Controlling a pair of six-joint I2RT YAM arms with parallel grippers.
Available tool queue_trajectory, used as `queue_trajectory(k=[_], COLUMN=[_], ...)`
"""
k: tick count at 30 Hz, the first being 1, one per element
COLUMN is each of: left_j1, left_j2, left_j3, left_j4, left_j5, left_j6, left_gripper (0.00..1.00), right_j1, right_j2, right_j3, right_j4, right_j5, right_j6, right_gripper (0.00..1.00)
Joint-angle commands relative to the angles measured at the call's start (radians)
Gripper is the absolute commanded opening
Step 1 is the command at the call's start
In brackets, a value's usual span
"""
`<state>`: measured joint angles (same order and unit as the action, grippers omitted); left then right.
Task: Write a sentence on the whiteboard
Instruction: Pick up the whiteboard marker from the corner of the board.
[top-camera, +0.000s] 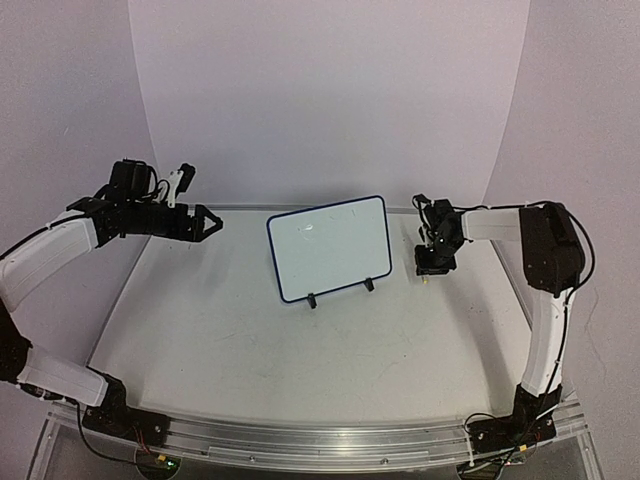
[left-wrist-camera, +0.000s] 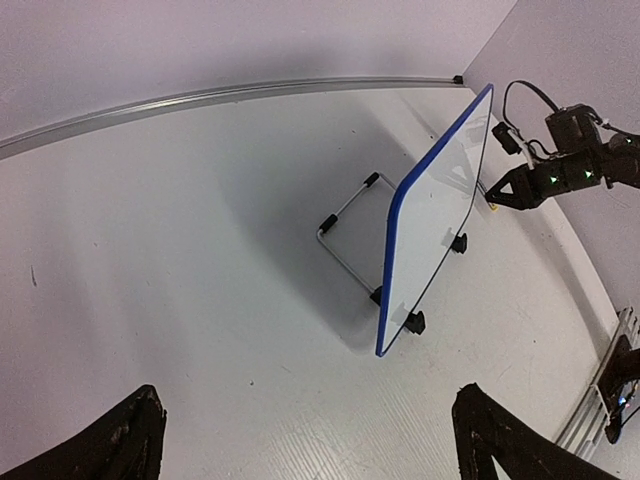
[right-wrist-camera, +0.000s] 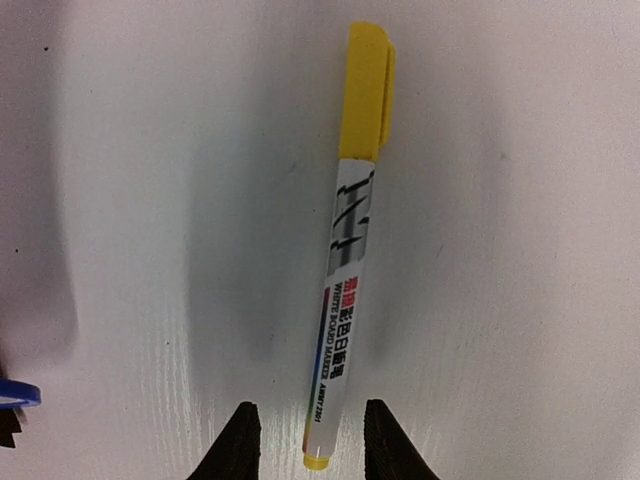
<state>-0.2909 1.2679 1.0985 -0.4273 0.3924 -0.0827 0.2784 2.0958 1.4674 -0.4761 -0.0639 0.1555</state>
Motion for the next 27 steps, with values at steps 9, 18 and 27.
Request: queue_trajectory(k=[9, 18, 27], left_j1=[0.004, 0.003, -0.011], left_j2=[-0.005, -0.025, -0.024], left_j3=[0.007, -0.004, 0.010], left_j4=[0.033, 0.042, 0.003], left_j5=[0.004, -0.015, -0.090], left_j6=[-0.008, 0.001, 0.012], left_gripper=[0.99, 0.99, 0.99], right_j1=[-0.015, -0.021, 0.009], right_j2=[0.076, -0.014, -0.372], right_j3=[0.074, 0.022, -0.195], right_j4=[-0.034, -0.034, 0.025], right_j5=[-0.005, 0.034, -0.041], right_j6=[0.011, 0.024, -0.033], right_gripper=[0.12, 0.00, 0.00])
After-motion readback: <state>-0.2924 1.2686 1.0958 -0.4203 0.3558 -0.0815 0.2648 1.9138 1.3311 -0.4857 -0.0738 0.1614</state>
